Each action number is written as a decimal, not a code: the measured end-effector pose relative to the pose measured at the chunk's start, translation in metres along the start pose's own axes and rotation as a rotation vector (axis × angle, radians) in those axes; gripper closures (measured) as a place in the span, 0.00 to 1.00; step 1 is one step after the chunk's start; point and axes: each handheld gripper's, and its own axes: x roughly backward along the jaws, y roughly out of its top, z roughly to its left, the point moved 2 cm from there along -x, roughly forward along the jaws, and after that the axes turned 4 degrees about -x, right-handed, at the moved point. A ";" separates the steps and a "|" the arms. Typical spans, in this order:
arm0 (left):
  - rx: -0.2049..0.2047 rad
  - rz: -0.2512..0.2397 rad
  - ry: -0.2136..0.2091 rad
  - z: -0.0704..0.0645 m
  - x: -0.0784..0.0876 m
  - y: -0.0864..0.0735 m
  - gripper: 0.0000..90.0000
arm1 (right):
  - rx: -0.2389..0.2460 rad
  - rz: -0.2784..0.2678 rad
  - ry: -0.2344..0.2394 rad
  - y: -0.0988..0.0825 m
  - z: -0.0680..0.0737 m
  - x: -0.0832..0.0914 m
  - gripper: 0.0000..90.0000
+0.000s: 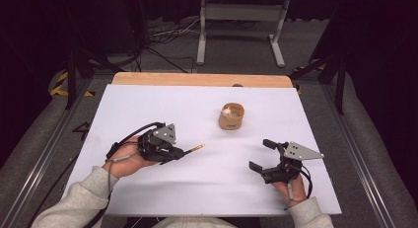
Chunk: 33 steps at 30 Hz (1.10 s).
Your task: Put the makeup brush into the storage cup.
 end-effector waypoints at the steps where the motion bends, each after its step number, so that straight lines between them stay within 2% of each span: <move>1: 0.007 -0.039 -0.003 -0.001 0.002 0.000 0.92 | 0.002 -0.002 -0.001 0.000 0.000 0.000 0.01; 4: 0.022 -0.115 -0.007 -0.002 0.004 0.000 0.92 | 0.001 -0.002 0.000 0.000 0.000 0.000 0.01; 5: 0.022 -0.115 -0.007 -0.002 0.004 0.000 0.92 | 0.001 -0.002 0.001 0.000 0.000 0.000 0.01; 6: 0.034 -0.166 -0.014 -0.002 0.005 -0.001 0.92 | 0.001 -0.002 0.001 0.000 0.000 0.000 0.01; 11: 0.066 -0.279 -0.009 -0.003 0.003 -0.004 0.92 | 0.002 -0.003 0.001 0.000 0.001 0.000 0.01; 17: 0.087 -0.374 -0.027 -0.003 -0.007 -0.009 0.92 | 0.003 -0.001 0.007 0.000 0.001 -0.001 0.01; 21: 0.077 -0.446 -0.024 -0.005 -0.014 -0.010 0.92 | 0.007 -0.002 0.003 0.000 0.002 0.000 0.01; 22: 0.077 -0.446 -0.024 -0.005 -0.014 -0.010 0.92 | 0.007 -0.002 0.003 0.000 0.002 0.000 0.01; 23: 0.078 -0.484 -0.033 -0.006 -0.016 -0.009 0.92 | 0.007 -0.002 0.005 0.000 0.001 0.000 0.01; 27: 0.076 -0.544 -0.040 -0.008 -0.020 -0.009 0.92 | 0.008 -0.001 0.007 0.000 0.002 0.000 0.01; 28: 0.076 -0.544 -0.040 -0.008 -0.020 -0.009 0.92 | 0.008 -0.001 0.007 0.000 0.002 0.000 0.01; 33: 0.068 -0.630 -0.037 -0.009 -0.025 -0.009 0.92 | 0.007 -0.003 0.005 0.000 0.002 0.000 0.01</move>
